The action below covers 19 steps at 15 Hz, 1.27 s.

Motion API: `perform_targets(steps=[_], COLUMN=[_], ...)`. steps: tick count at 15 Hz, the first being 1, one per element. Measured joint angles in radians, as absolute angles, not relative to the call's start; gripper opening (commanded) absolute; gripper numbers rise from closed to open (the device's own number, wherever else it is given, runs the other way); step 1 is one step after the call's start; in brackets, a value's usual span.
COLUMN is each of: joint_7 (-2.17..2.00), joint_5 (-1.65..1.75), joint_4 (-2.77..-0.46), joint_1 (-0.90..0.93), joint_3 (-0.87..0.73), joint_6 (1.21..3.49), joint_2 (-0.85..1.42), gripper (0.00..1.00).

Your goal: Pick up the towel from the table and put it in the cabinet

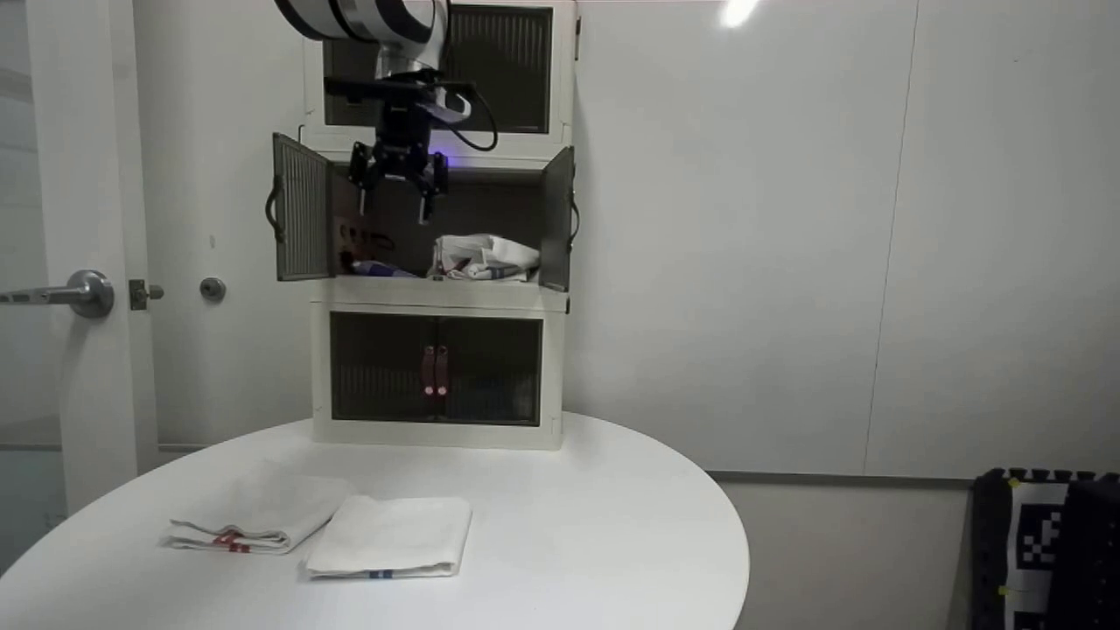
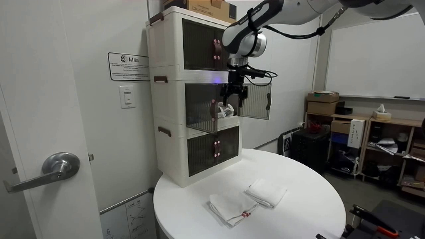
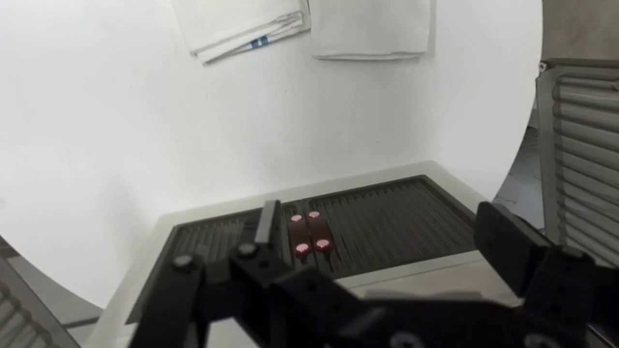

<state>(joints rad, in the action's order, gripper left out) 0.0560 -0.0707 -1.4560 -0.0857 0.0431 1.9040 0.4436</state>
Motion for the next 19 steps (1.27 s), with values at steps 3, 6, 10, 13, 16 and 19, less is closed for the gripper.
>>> perform_targets(steps=[3,6,10,13,16,19], joint_7=[-0.001,-0.001,-0.001,-0.001,-0.001,-0.001], joint_5=[-0.063,-0.037,0.064,0.106,0.109,0.109], joint_4=[-1.559,-1.688,-1.855,-1.95,-1.986,-1.991], joint_1=[-0.077,-0.077,-0.063,-0.044,-0.04,-0.04], joint_3=[0.012,-0.003,-0.008,-0.007,-0.007,-0.007], joint_6=[1.904,1.904,1.904,1.905,1.906,1.906], joint_2=[0.393,0.317,0.183,0.091,0.053,0.052], gripper=[1.0,1.0,1.0,1.0,1.0,1.0])
